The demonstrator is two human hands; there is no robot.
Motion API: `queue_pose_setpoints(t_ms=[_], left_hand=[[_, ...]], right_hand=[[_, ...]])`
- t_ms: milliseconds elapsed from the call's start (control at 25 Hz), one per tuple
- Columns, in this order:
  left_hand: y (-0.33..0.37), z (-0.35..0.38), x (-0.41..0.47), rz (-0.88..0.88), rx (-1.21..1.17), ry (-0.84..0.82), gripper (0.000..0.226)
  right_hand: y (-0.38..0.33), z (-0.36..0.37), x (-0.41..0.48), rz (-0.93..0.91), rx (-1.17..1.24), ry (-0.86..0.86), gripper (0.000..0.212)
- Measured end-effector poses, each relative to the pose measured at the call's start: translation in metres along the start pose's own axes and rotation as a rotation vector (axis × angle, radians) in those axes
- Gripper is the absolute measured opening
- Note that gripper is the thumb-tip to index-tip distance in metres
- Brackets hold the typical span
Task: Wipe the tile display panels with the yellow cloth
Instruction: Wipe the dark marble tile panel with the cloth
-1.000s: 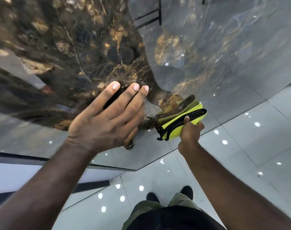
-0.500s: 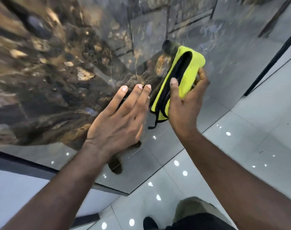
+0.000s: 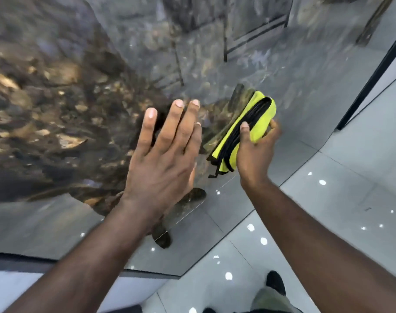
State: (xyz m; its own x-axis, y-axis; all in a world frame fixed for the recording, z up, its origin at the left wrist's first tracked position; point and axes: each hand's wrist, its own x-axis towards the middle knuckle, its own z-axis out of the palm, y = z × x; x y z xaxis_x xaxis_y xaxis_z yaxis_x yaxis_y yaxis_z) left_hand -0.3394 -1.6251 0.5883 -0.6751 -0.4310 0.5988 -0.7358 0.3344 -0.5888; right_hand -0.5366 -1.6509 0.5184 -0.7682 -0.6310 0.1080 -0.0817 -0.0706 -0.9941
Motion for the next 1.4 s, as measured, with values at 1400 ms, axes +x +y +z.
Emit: queue_pose_setpoints(t_ms=[1400], left_hand=[[0.043,0.048,0.024,0.275,0.229,0.008,0.066]], right_hand=[[0.137,-0.023,0.034,0.915,0.019,-0.147,0.059]])
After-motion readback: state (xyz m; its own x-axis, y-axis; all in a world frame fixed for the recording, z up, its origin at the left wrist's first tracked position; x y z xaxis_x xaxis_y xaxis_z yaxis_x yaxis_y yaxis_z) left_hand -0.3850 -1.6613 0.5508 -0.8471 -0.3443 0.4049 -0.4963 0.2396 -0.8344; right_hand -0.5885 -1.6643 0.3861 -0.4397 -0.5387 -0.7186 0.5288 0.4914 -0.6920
